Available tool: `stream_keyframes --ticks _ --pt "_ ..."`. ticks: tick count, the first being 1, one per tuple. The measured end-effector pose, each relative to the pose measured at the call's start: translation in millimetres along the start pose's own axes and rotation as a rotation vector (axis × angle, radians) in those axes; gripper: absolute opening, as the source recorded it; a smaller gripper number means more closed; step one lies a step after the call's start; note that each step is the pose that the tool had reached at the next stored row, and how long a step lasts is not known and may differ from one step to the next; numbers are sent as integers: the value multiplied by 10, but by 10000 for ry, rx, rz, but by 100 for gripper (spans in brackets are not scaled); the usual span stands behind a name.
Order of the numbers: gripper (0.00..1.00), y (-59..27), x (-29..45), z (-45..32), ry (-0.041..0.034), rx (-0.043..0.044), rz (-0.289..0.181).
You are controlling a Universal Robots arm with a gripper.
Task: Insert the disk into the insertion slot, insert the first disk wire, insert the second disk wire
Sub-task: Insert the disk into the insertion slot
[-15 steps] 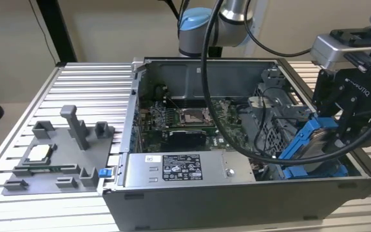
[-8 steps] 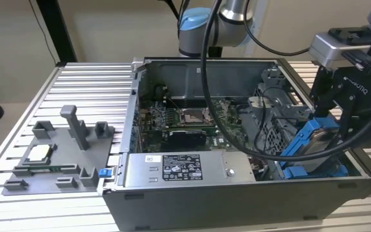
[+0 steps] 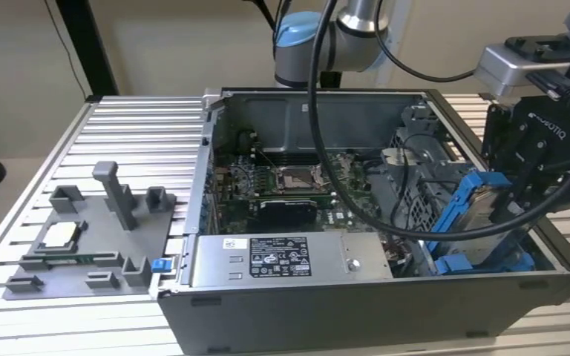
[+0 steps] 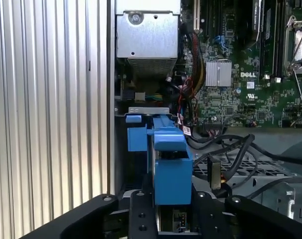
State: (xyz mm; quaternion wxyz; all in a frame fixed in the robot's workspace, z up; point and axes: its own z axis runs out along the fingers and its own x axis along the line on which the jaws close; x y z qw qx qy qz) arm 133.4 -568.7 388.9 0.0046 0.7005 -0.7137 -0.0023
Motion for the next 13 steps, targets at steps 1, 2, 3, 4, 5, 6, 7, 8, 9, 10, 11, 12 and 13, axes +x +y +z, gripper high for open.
stream_keyframes --ticks 1,2,3,4,5,6,7,8,9,10,11,12,13 --pt "0 0 0 -3 -1 1 3" --pt "0 0 0 -10 2 1 8" --pt "0 0 0 -20 5 1 12" --pt "0 0 0 -31 6 5 16" --pt "0 0 0 -38 4 11 17" --pt "0 3 -1 -40 0 24 20" --pt "0 7 -3 -42 -4 38 20" --pt "0 11 -8 -45 -8 49 18" --pt "0 17 -11 -46 -15 62 18" --pt "0 27 -11 -46 -34 77 17" --pt "0 45 -9 -45 -78 93 18" --pt "0 58 -10 -39 -118 110 19" --pt "0 68 -10 -29 -130 135 21"
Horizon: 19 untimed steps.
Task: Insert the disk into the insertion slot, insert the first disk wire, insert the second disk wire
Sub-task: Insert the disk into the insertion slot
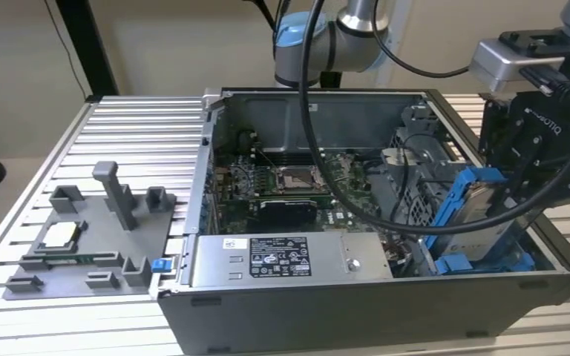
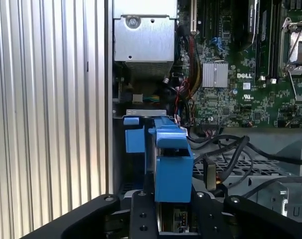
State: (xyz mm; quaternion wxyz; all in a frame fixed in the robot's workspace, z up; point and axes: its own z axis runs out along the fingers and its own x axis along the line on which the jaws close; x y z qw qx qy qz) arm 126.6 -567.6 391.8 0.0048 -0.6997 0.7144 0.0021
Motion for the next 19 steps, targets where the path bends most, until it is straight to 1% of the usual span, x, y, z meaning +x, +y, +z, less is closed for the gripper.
stream_keyframes --ticks 1,8,10,11,12,17,19 --pt "0 2 0 16 -6 15 1" --pt "0 1 1 145 -11 18 -2" --pt "0 1 1 153 -15 18 -3" --pt "100 1 1 151 -10 17 -3" --pt "100 1 1 134 -11 17 -2" --pt "100 1 -2 -87 -13 16 -1" --pt "100 1 -16 -100 -14 18 -2"
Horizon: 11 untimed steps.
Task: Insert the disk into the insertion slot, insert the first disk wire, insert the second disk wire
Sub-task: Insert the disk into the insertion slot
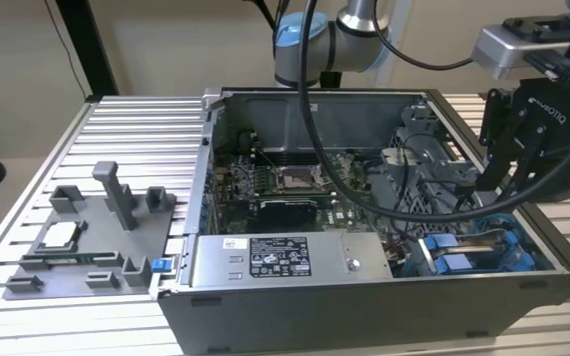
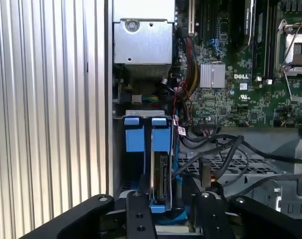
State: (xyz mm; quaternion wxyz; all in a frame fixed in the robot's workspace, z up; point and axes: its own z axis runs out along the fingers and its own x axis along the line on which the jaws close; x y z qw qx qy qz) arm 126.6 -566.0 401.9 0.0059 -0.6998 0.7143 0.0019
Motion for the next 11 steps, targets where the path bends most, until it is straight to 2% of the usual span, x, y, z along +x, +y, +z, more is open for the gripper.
stream_keyframes --ticks 6,11 --pt "100 17 -148 12 -1 11 0" --pt "100 20 -170 21 -3 14 0"
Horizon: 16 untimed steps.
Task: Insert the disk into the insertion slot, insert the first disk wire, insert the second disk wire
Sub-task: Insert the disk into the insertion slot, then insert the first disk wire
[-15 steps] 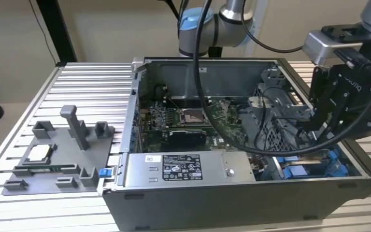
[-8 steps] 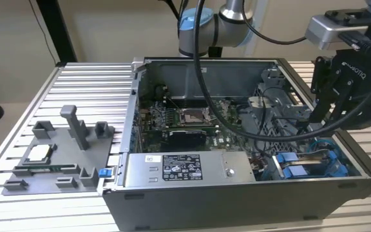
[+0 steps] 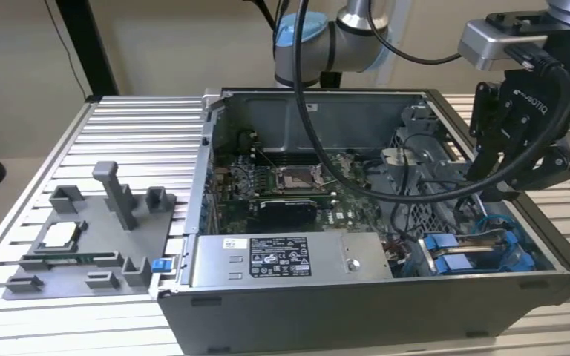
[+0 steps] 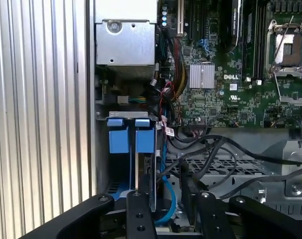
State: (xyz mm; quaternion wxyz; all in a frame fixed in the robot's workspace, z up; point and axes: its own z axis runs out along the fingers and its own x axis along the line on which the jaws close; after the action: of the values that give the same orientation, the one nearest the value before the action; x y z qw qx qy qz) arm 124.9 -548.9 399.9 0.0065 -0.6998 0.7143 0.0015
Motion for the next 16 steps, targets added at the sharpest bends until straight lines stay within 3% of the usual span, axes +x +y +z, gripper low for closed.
stream_keyframes --ticks 5,8,16 --pt "100 0 -1 2 1 -38 2" --pt "100 -1 0 18 -35 -71 6" --pt "100 -1 -1 77 -285 -78 39"
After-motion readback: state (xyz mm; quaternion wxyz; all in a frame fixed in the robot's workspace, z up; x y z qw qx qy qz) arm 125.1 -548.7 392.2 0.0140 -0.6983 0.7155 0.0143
